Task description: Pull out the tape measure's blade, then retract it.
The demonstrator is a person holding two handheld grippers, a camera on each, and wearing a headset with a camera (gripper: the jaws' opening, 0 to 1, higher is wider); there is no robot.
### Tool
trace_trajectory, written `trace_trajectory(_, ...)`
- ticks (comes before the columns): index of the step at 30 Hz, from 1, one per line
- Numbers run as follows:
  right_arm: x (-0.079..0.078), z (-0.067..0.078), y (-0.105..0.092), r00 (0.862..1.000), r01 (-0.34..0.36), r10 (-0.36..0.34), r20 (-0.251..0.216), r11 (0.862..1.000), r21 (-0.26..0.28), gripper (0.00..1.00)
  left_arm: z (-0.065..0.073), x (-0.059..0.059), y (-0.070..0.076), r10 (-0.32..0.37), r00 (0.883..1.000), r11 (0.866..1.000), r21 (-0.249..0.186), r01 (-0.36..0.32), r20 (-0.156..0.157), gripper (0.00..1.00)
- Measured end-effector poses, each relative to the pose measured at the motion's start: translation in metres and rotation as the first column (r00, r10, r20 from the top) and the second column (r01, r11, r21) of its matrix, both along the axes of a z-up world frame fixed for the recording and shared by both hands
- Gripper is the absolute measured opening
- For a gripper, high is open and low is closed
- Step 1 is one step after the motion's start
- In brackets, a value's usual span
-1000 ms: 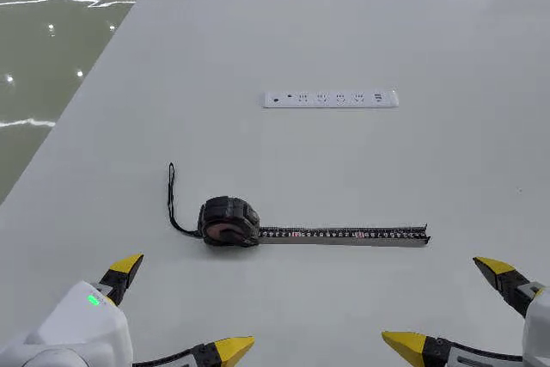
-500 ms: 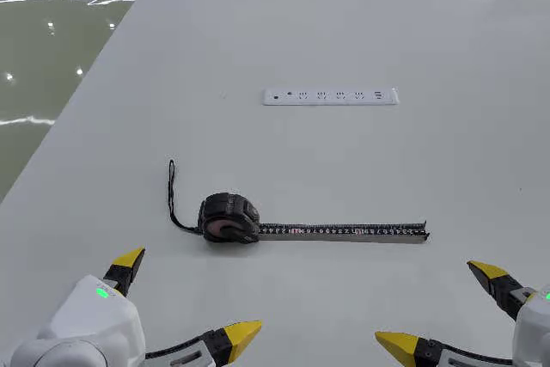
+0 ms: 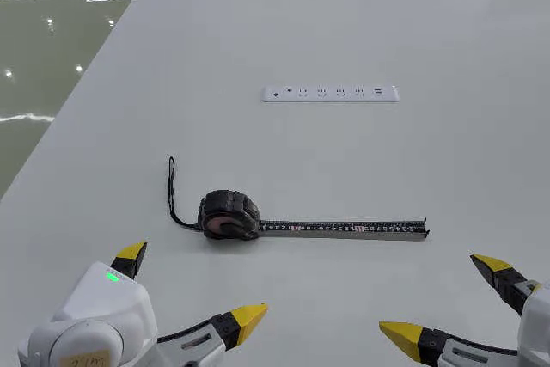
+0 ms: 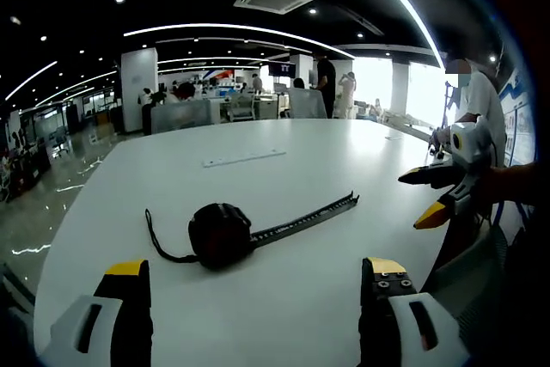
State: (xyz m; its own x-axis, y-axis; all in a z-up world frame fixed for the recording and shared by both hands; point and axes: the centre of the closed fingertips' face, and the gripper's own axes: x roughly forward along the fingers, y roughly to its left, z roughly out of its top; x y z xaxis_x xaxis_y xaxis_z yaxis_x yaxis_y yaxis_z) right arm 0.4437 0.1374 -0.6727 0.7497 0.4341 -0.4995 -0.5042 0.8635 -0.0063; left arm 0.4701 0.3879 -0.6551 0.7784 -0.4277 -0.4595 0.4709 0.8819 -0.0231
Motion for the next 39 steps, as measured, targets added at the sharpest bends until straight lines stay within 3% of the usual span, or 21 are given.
trace_trajectory(4,0.002,0.001,-0.001,0.999,-0.044,0.045,0.015,0.999,-0.025,0.92,-0.003,0.006,-0.002,0.023,1.000,1.000,-0.010,-0.024,-0.014,0.99)
trace_trajectory(10,0.008,0.002,-0.006,0.994,-0.106,0.107,0.029,0.994,-0.035,0.88,-0.004,0.017,0.000,0.060,0.998,0.998,0.002,-0.060,0.001,0.98)
trace_trajectory(18,0.016,-0.010,-0.020,0.978,-0.208,0.208,-0.009,0.975,-0.081,0.80,-0.012,0.033,0.001,0.101,0.995,0.995,0.014,-0.101,-0.009,0.98)
trace_trajectory(28,0.030,-0.022,-0.039,0.942,-0.336,0.333,-0.051,0.932,-0.134,0.69,-0.016,0.051,0.002,0.157,0.988,0.988,0.009,-0.157,-0.012,0.98)
trace_trajectory(37,0.046,-0.034,-0.043,0.882,-0.471,0.460,-0.103,0.865,-0.171,0.60,-0.026,0.066,-0.002,0.177,0.983,0.984,-0.004,-0.177,-0.038,0.96)
trace_trajectory(38,0.048,-0.036,-0.043,0.871,-0.492,0.481,-0.106,0.853,-0.175,0.59,-0.026,0.067,-0.003,0.177,0.983,0.984,-0.004,-0.177,-0.039,0.96)
trace_trajectory(39,0.049,-0.037,-0.043,0.869,-0.494,0.482,-0.109,0.852,-0.174,0.58,-0.026,0.068,-0.003,0.177,0.984,0.984,-0.004,-0.177,-0.039,0.96)
